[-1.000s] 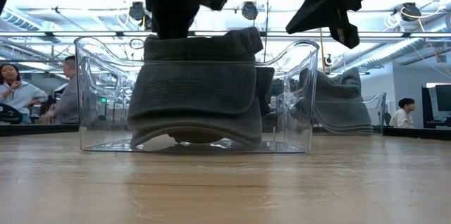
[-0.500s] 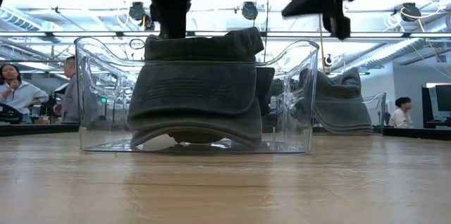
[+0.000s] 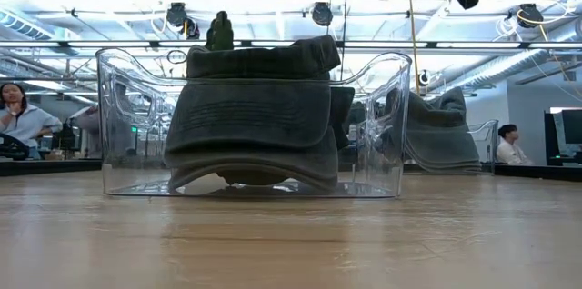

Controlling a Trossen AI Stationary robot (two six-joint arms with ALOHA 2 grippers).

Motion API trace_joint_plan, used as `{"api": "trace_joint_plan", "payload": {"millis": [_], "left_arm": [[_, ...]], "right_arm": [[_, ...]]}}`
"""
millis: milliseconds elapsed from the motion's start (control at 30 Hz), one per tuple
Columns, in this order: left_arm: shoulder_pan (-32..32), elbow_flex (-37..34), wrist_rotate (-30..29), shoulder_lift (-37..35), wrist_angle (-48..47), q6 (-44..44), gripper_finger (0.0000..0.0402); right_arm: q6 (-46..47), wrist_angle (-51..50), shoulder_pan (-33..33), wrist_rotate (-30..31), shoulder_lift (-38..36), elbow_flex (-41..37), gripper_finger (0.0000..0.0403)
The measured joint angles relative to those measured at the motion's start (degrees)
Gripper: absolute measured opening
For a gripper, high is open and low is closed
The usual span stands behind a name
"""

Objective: Pick & Place hat
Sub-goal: Adjust the gray cap in the top transparent bin

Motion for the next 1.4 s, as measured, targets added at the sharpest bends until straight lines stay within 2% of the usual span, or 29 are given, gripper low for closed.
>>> {"api": "trace_joint_plan", "payload": {"millis": [200, 367, 500, 700, 800, 1100, 1400], "left_arm": [[0.0, 0.0, -0.9, -2.8, 7.9, 0.8, 0.0035], [-1.4, 0.0, -0.8, -5.2, 15.9, 0.9, 0.0035], [-1.1, 0.0, -0.9, -6.1, 24.0, -1.3, 0.0035], [0.4, 0.1, 5.0, -5.5, 40.9, -0.3, 0.0035], [0.3, 0.1, 5.0, -5.1, 41.4, -0.2, 0.0035], [0.3, 0.0, 3.7, -5.2, 40.2, -0.5, 0.0035], [0.6, -0.5, 4.5, -4.0, 38.7, 1.2, 0.0035]], "right_arm": [[0.5, 0.5, 3.0, -0.2, 1.1, 0.0, 0.0000], [-4.5, 11.2, 7.2, 4.3, 1.3, 0.0, 0.0000], [-7.7, 14.8, 8.4, 5.2, -0.8, 0.0, 0.0000], [-14.1, 15.5, 7.9, -0.7, -4.5, 0.0, 0.0000], [-16.3, 15.1, 7.9, -1.6, -7.5, 0.0, 0.0000], [-13.8, 0.9, 8.0, -1.3, -18.0, 0.0, 0.0000], [-8.2, -13.8, 8.0, 9.7, -24.8, 0.0, 0.0000]]}}
